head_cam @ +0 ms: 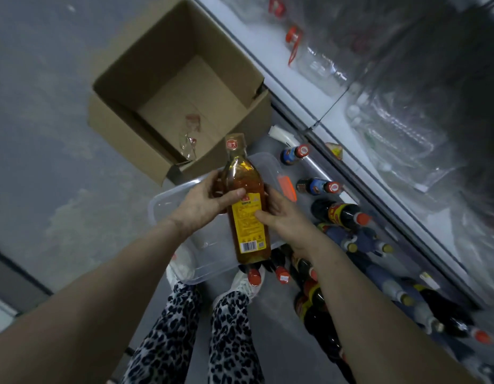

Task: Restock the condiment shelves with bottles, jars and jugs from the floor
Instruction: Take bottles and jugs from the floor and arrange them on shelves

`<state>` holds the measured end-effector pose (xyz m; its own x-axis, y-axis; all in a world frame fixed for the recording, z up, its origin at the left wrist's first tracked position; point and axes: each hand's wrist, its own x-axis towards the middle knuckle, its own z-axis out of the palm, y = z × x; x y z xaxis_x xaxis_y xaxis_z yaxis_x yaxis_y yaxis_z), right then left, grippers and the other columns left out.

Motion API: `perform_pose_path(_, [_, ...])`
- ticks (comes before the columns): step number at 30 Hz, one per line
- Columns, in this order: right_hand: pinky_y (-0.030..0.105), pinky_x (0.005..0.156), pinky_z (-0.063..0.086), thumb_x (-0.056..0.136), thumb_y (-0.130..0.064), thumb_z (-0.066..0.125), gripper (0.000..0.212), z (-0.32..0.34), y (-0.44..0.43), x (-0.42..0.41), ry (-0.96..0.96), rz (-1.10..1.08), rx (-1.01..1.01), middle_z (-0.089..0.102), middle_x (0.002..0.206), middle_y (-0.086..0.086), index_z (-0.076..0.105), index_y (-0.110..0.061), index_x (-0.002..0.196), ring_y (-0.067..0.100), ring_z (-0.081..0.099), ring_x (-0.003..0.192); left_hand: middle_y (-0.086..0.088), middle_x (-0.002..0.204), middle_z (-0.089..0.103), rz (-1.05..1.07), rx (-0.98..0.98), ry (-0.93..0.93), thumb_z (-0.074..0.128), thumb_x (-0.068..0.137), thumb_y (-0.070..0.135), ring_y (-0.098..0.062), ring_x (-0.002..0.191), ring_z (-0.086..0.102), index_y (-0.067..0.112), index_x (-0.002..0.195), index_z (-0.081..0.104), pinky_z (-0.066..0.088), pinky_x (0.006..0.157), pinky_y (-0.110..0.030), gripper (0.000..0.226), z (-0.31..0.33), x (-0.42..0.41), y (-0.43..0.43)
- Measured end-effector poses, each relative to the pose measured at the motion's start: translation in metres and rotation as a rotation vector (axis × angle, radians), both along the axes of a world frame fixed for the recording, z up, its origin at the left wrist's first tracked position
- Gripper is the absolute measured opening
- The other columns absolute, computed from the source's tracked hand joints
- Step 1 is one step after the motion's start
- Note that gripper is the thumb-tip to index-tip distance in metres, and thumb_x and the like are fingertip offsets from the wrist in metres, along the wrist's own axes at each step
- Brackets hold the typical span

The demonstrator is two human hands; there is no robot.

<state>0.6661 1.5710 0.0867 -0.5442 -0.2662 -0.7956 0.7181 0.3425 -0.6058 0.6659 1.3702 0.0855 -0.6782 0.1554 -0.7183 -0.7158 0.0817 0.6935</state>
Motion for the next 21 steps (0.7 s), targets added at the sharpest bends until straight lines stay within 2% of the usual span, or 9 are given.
perform_pose_path(3, [0.028, 0.100, 0.048, 0.097, -0.004, 0.061, 0.049, 0.056, -0.003, -0.006, 0.033, -0.024, -0.040, 0.063, 0.119, -0.019, 0.050, -0.045, 0.122, 0.000, 0.058, 0.116, 0.001, 0.124, 0.062, -0.038, -0.005, 0.058, 0.073, 0.080, 0.038, -0.014, 0.108, 0.065, 0.024, 0.140, 0.044, 0.057, 0.084, -0.024, 0.068, 0.052, -0.011, -0.005])
perform_pose_path(6, [0.024, 0.099, 0.049, 0.097, -0.004, 0.061, 0.045, 0.112, -0.006, -0.009, 0.055, -0.059, -0.074, 0.064, 0.117, -0.017, 0.051, -0.041, 0.121, 0.000, 0.059, 0.113, 0.001, 0.127, 0.060, -0.089, -0.003, 0.100, 0.073, 0.082, 0.038, -0.015, 0.111, 0.063, 0.024, 0.143, 0.042, 0.056, 0.089, -0.027, 0.070, 0.106, -0.022, -0.009])
perform_pose_path(7, [0.022, 0.096, 0.050, 0.097, -0.005, 0.061, 0.044, 0.127, -0.007, -0.009, 0.066, -0.072, -0.085, 0.065, 0.117, -0.016, 0.051, -0.039, 0.123, 0.001, 0.060, 0.113, 0.001, 0.126, 0.062, -0.105, 0.005, 0.112, 0.073, 0.083, 0.038, -0.015, 0.111, 0.064, 0.026, 0.141, 0.044, 0.056, 0.090, -0.029, 0.066, 0.121, -0.023, -0.010])
perform_pose_path(10, [0.019, 0.089, 0.054, 0.097, -0.007, 0.062, 0.042, 0.178, -0.009, -0.006, 0.097, -0.149, -0.115, 0.068, 0.117, -0.013, 0.052, -0.038, 0.123, 0.001, 0.065, 0.110, 0.008, 0.111, 0.067, -0.116, 0.013, 0.176, 0.073, 0.084, 0.033, -0.005, 0.098, 0.069, 0.041, 0.121, 0.052, 0.057, 0.077, -0.019, 0.044, 0.176, -0.026, -0.009])
perform_pose_path(12, [0.022, 0.091, 0.055, 0.096, -0.006, 0.062, 0.042, 0.210, -0.009, -0.005, 0.118, -0.177, -0.128, 0.069, 0.119, -0.009, 0.053, -0.036, 0.125, 0.001, 0.067, 0.107, 0.005, 0.110, 0.068, -0.121, 0.019, 0.207, 0.073, 0.084, 0.032, -0.010, 0.101, 0.069, 0.038, 0.121, 0.053, 0.058, 0.084, -0.027, 0.042, 0.210, -0.029, -0.008])
perform_pose_path(15, [0.034, 0.103, 0.049, 0.095, -0.010, 0.065, 0.040, 0.265, -0.009, -0.004, 0.189, -0.174, -0.122, 0.070, 0.122, -0.004, 0.056, -0.033, 0.126, 0.009, 0.066, 0.113, -0.007, 0.117, 0.069, -0.121, 0.047, 0.236, 0.072, 0.082, 0.035, -0.024, 0.107, 0.068, 0.021, 0.131, 0.054, 0.056, 0.093, -0.043, 0.055, 0.268, -0.029, -0.007])
perform_pose_path(17, [0.030, 0.095, 0.052, 0.094, -0.012, 0.066, 0.038, 0.301, -0.010, -0.005, 0.246, -0.179, -0.121, 0.071, 0.120, -0.003, 0.057, -0.032, 0.126, 0.012, 0.066, 0.113, -0.006, 0.113, 0.071, -0.102, 0.060, 0.271, 0.071, 0.085, 0.031, -0.020, 0.101, 0.071, 0.020, 0.129, 0.056, 0.060, 0.082, -0.036, 0.047, 0.306, -0.029, -0.006])
perform_pose_path(19, [0.018, 0.078, 0.055, 0.094, -0.006, 0.064, 0.037, 0.332, -0.010, -0.009, 0.291, -0.202, -0.130, 0.075, 0.108, -0.005, 0.058, -0.027, 0.125, 0.008, 0.070, 0.100, -0.002, 0.106, 0.073, -0.093, 0.073, 0.312, 0.070, 0.089, 0.026, -0.016, 0.095, 0.072, 0.025, 0.120, 0.058, 0.058, 0.071, -0.025, 0.033, 0.337, -0.032, -0.005])
perform_pose_path(21, [0.020, 0.075, 0.057, 0.094, -0.001, 0.063, 0.039, 0.368, -0.010, -0.011, 0.340, -0.216, -0.134, 0.076, 0.100, -0.006, 0.056, -0.022, 0.126, 0.008, 0.073, 0.094, -0.005, 0.111, 0.072, -0.105, 0.043, 0.376, 0.069, 0.089, 0.028, -0.020, 0.100, 0.071, 0.023, 0.124, 0.057, 0.059, 0.076, -0.029, 0.037, 0.374, -0.035, -0.003])
